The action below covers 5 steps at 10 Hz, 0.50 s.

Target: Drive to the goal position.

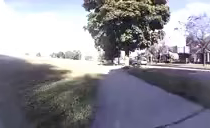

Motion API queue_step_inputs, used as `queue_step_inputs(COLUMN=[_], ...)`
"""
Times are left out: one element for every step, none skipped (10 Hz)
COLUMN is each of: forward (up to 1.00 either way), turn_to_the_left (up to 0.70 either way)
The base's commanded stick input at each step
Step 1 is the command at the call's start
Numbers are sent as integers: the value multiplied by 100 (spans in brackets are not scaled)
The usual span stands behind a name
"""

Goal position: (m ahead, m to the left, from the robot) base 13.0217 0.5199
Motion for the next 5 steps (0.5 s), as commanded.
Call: queue_step_inputs(forward=[100,100,100,100,100], turn_to_the_left=[0,0,-1,-4,-9])
